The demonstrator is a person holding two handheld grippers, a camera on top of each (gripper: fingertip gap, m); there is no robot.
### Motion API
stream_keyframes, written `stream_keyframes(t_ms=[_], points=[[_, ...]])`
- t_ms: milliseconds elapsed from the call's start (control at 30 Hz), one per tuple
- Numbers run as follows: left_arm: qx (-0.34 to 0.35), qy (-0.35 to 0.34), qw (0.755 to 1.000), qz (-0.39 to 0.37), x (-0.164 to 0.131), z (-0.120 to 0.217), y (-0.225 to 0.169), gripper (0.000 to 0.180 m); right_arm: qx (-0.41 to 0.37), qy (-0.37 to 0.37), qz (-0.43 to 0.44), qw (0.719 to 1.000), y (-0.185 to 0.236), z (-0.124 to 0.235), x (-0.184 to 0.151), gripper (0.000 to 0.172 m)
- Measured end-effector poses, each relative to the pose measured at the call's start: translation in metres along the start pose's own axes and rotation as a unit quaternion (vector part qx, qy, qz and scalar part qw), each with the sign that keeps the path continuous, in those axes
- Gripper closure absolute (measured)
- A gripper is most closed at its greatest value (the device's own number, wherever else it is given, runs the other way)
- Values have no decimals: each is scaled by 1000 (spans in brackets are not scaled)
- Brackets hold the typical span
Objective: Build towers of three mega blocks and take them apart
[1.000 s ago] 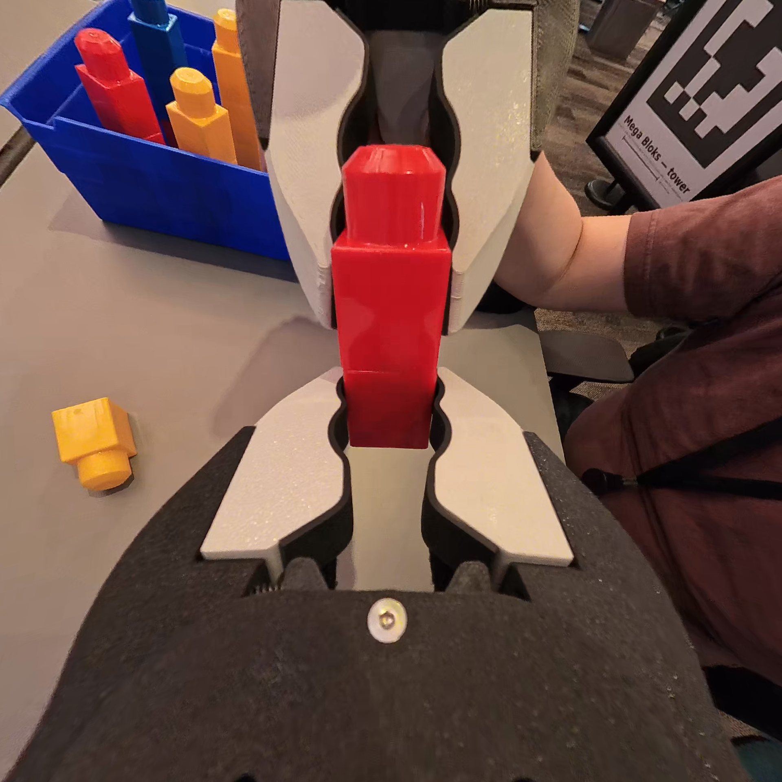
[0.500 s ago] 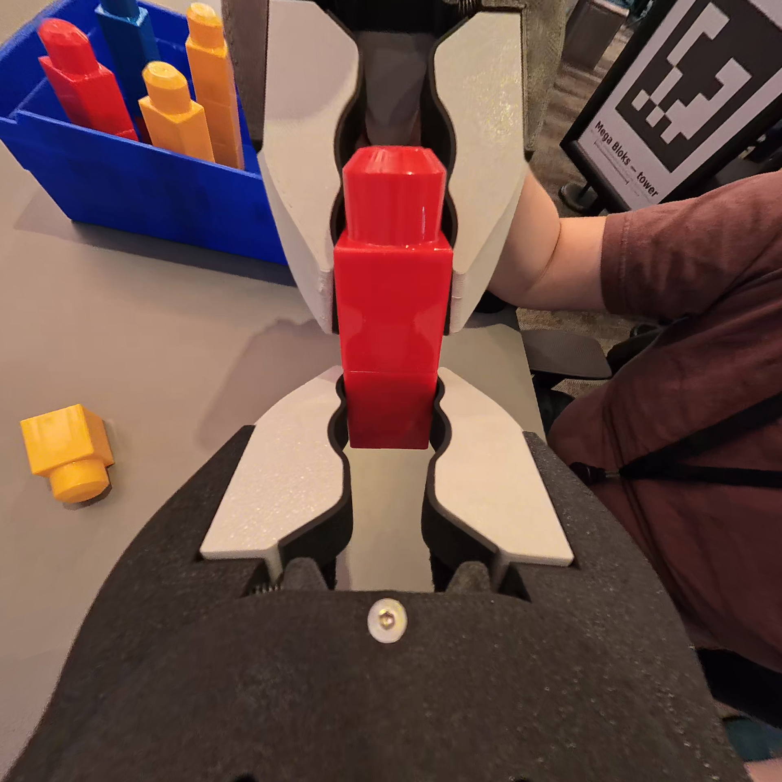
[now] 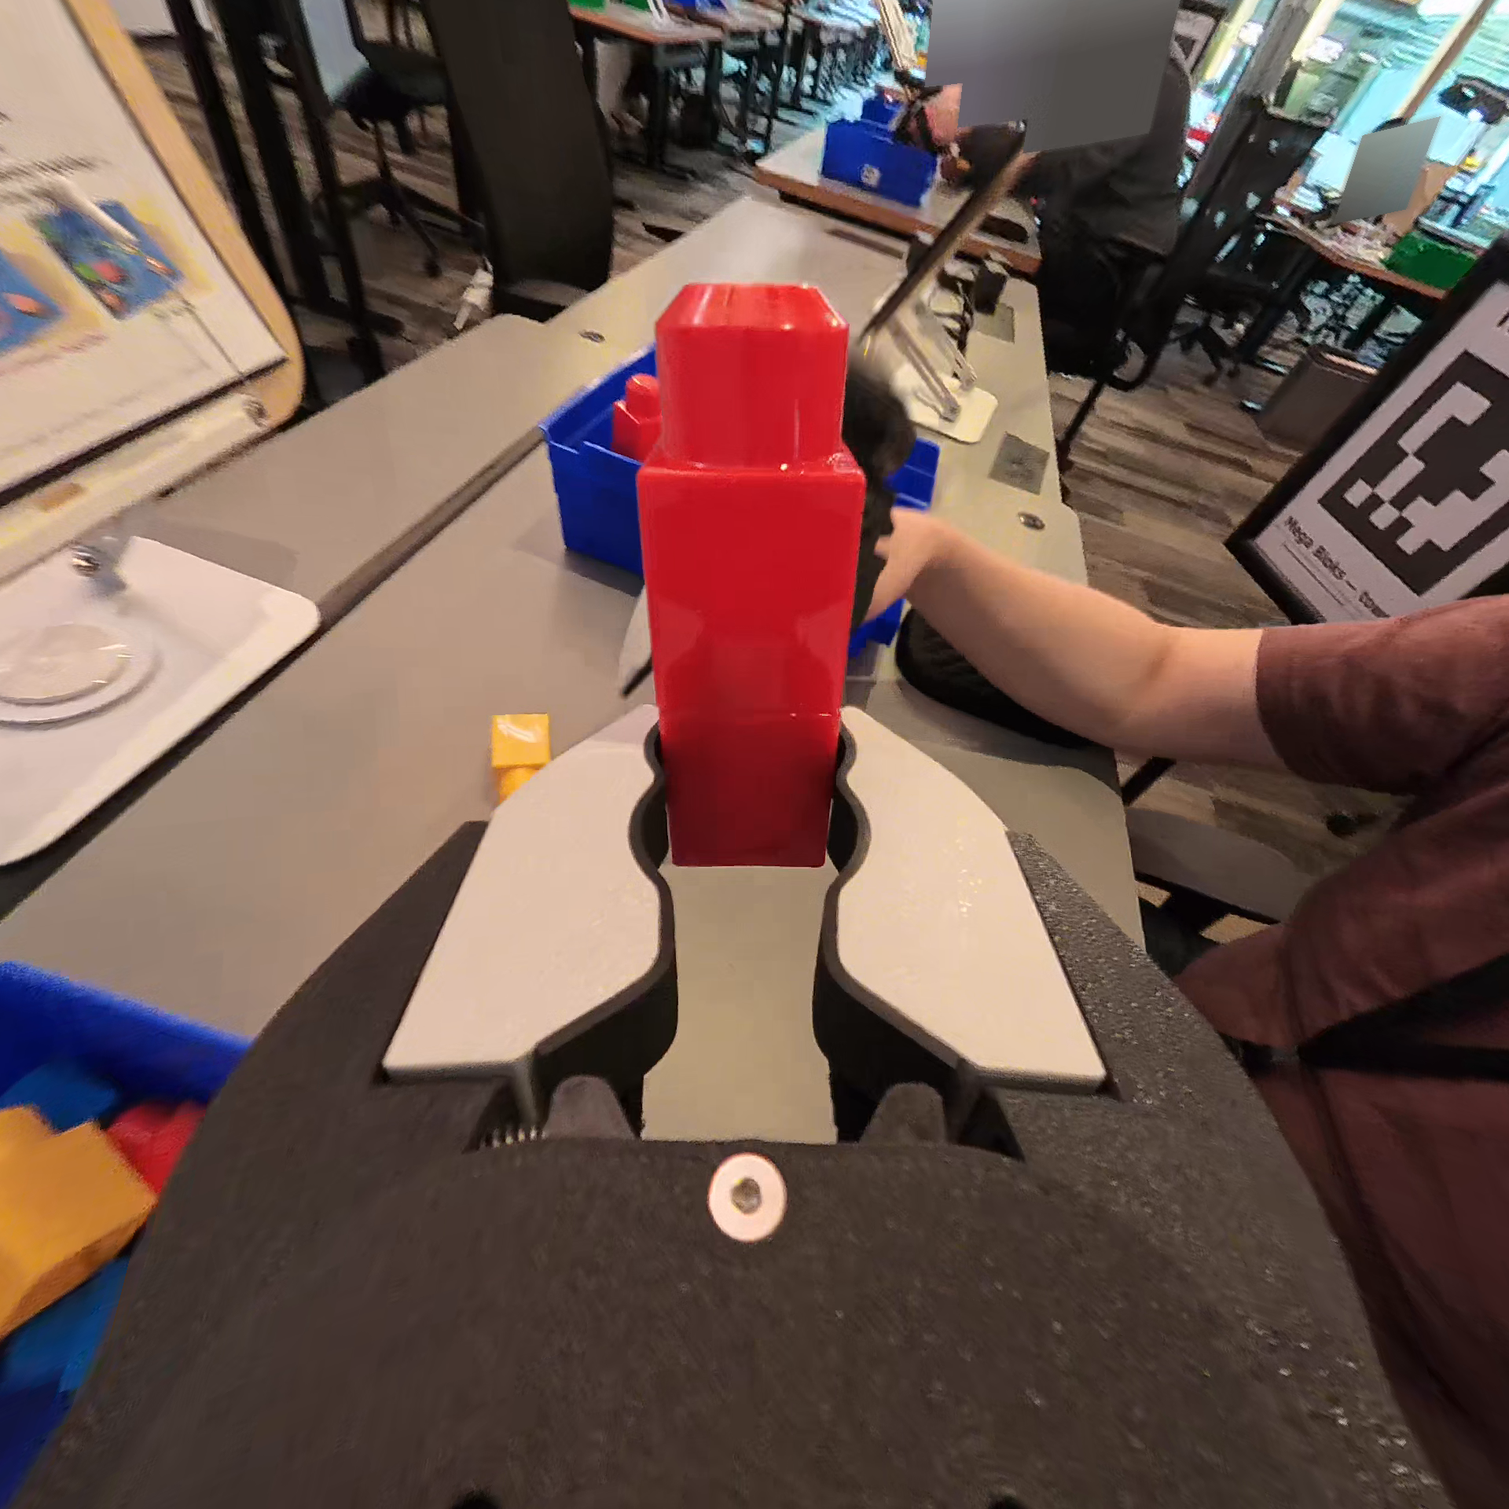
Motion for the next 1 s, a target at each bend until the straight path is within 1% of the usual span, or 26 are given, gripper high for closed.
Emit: stream_keyframes(t_ms=[67,100,133,233,333,433,567,767,867,933,1000], points=[[8,-25,1000,-1,6,14,0,145,-38,25,12,999,-9,-23,-8,124],[9,-35,999,-1,8,20,-1,145,-69,45,13,997,-18,-30,-13,122],[10,-42,999,-1,10,24,-2,145,-92,60,14,994,-26,-37,-17,117],[12,-55,998,-6,12,33,-3,145,-126,70,20,989,-44,-48,-24,111],[4,-71,997,-5,16,35,-4,145,-103,82,10,991,-49,-57,-25,109],[6,-82,997,0,18,35,-1,145,-107,115,-17,987,-57,-64,-32,109],[12,-70,997,2,15,33,1,145,-117,120,-32,985,-57,-61,-34,108],[2,-66,998,5,15,29,-1,145,-101,170,-28,980,-39,-51,-37,108],[-2,-66,998,3,16,27,-3,145,-123,143,-6,982,-42,-50,-27,108],[-6,-68,998,2,18,26,-5,145,-123,121,-11,985,-47,-54,-21,108],[-9,-67,998,1,18,24,-5,145,-120,119,-21,985,-54,-59,-23,108]])
Point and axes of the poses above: each gripper's, where its closed fingertips meet, z back along the fingers, x out of its top, y = z × x across the jaws, the point moved 4 cm from there along z, back along the fingers, and after that the axes turned 9 degrees about -z, right-handed, at the moved point
